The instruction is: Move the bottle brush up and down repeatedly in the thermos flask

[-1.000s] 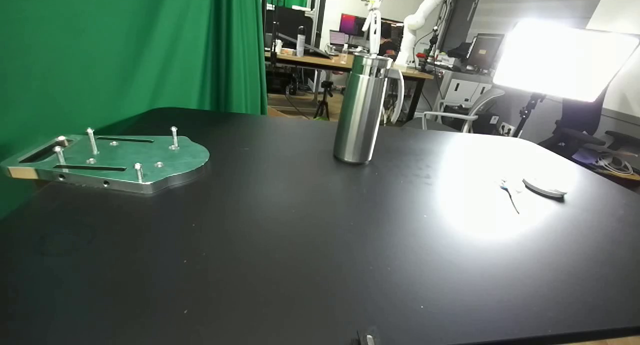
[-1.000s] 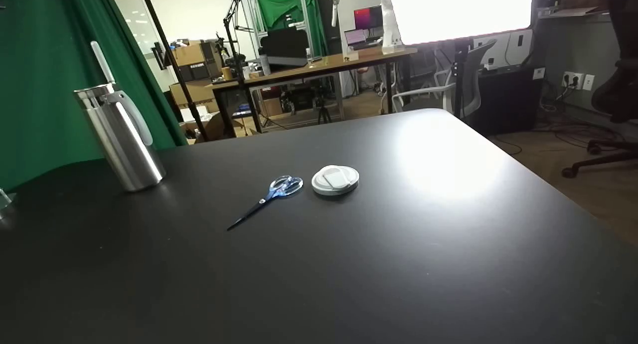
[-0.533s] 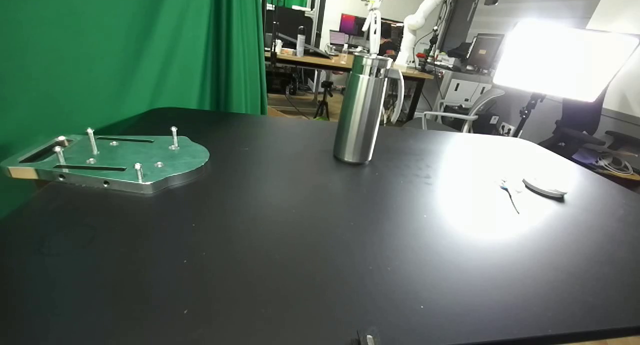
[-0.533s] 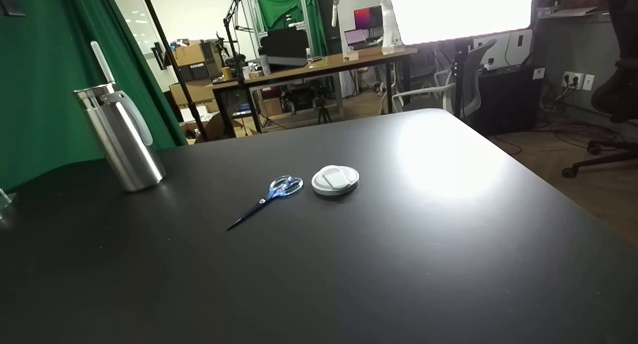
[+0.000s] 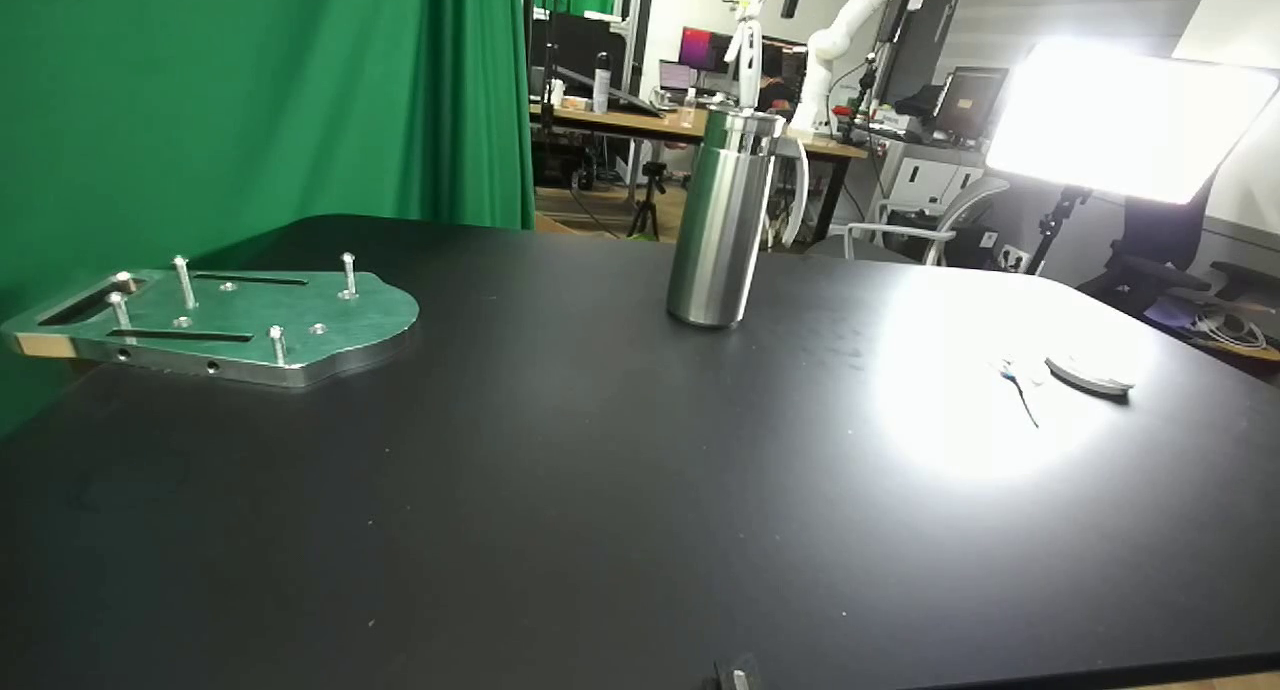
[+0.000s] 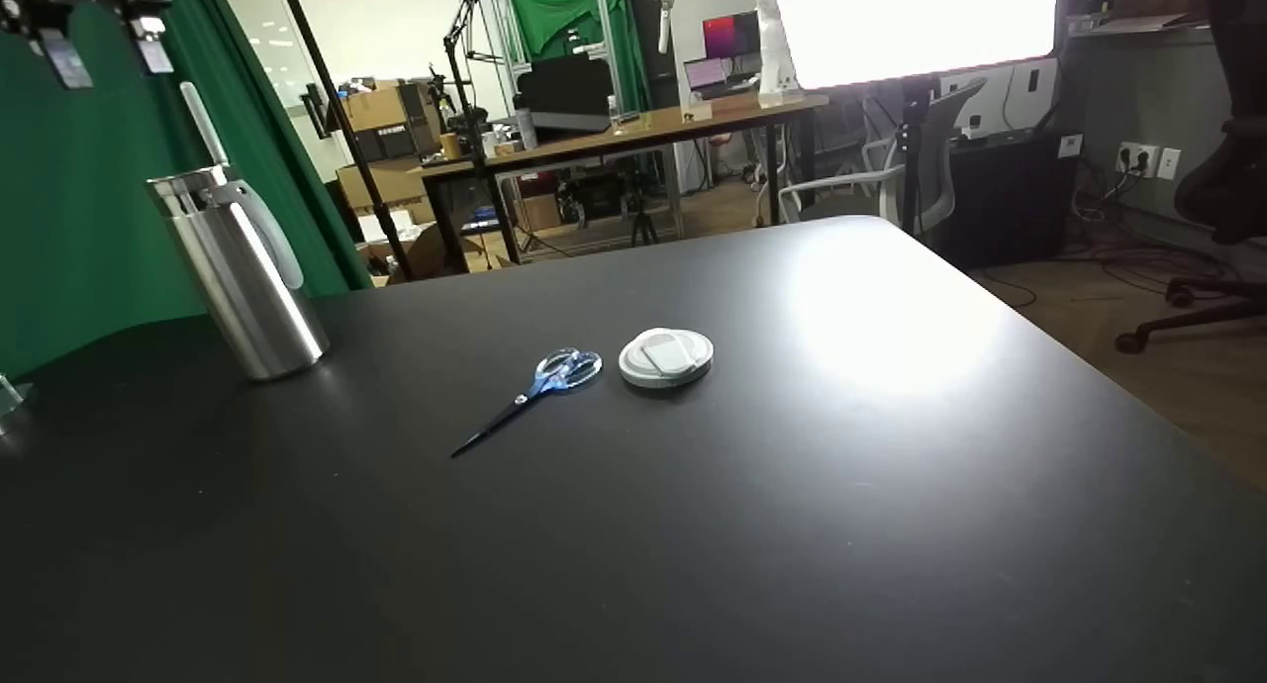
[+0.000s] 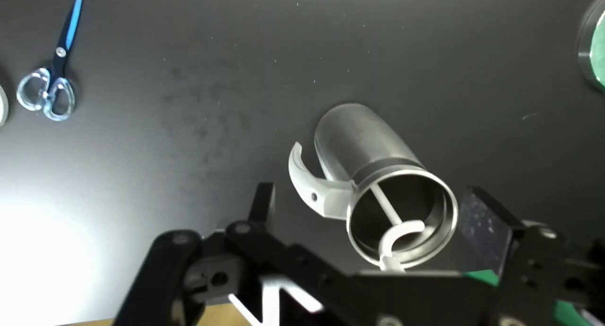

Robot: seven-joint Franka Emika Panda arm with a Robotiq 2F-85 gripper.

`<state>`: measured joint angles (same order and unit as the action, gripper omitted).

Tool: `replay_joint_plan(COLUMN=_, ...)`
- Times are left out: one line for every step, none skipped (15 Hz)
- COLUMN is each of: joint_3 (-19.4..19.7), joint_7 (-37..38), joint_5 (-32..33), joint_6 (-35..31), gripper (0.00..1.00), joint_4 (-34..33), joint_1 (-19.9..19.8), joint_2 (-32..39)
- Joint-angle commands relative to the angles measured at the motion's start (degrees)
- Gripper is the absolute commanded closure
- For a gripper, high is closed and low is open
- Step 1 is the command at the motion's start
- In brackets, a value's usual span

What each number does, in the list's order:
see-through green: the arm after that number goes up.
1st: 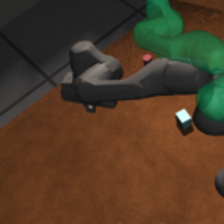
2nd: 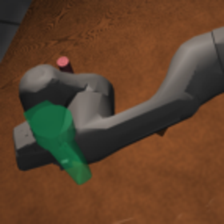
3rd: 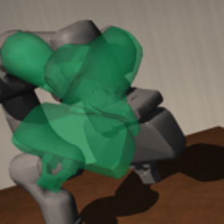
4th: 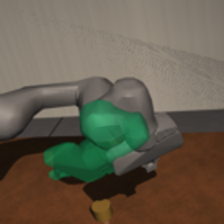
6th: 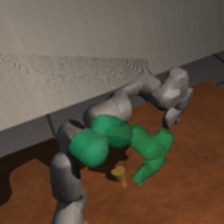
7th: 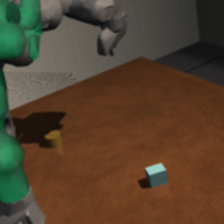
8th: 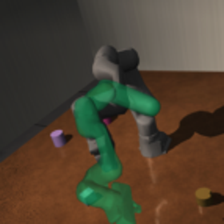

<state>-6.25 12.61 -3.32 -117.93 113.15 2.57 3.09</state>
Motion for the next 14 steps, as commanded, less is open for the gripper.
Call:
replay_joint_plan(joint_3=0.6, joint_7=2.3, joint_5=2.4, joint_6=-0.8, gripper=0.00, joint_4=-9.7, joint_1=1.6, joint_2=7.3)
replay_joint_plan(joint_3=0.7, joint_7=2.0, joint_5=2.7, joint_6=-1.2, gripper=0.00, joint_4=-11.3, joint_1=1.9, joint_2=8.6)
replay_joint_plan(joint_3=0.8, joint_7=1.9, joint_5=3.0, joint_6=-2.0, gripper=0.00, joint_4=-12.6, joint_1=2.2, joint_2=9.8)
replay_joint_plan(joint_3=0.9, joint_7=1.6, joint_5=3.3, joint_6=-2.5, gripper=0.00, joint_4=-13.7, joint_1=2.6, joint_2=10.9)
replay_joint_plan(joint_3=0.9, joint_7=1.2, joint_5=3.5, joint_6=-3.0, gripper=0.00, joint_4=-14.6, joint_1=2.9, joint_2=11.9)
replay_joint_plan(joint_3=0.9, joint_7=1.0, joint_5=3.6, joint_6=-3.5, gripper=0.25, joint_4=-15.4, joint_1=3.2, joint_2=12.9)
replay_joint_plan(joint_3=0.9, joint_7=0.7, joint_5=3.6, joint_6=-3.9, gripper=0.27, joint_4=-16.1, joint_1=3.5, joint_2=13.6)
replay_joint_plan(joint_3=0.9, joint_7=0.6, joint_5=3.4, joint_6=-4.3, gripper=0.33, joint_4=-16.6, joint_1=3.7, joint_2=14.3)
replay_joint_plan(joint_3=0.9, joint_7=0.3, joint_5=3.1, joint_6=-4.6, gripper=0.42, joint_4=-17.0, joint_1=3.9, joint_2=14.8)
replay_joint_plan(joint_3=0.9, joint_7=0.2, joint_5=3.0, joint_6=-4.9, gripper=0.48, joint_4=-17.5, joint_1=4.1, joint_2=15.3)
replay_joint_plan(joint_3=1.0, joint_7=0.0, joint_5=2.9, joint_6=-5.1, gripper=0.55, joint_4=-17.8, joint_1=4.2, joint_2=15.6)
replay_joint_plan(joint_3=1.0, joint_7=-0.1, joint_5=2.8, joint_6=-5.4, gripper=0.62, joint_4=-18.1, joint_1=4.3, joint_2=15.9)
replay_joint_plan(joint_3=1.1, joint_7=-0.2, joint_5=2.8, joint_6=-5.7, gripper=0.69, joint_4=-18.3, joint_1=4.3, joint_2=16.0)
replay_joint_plan(joint_3=1.1, joint_7=-0.3, joint_5=2.8, joint_6=-5.8, gripper=0.75, joint_4=-18.6, joint_1=4.4, joint_2=16.2)
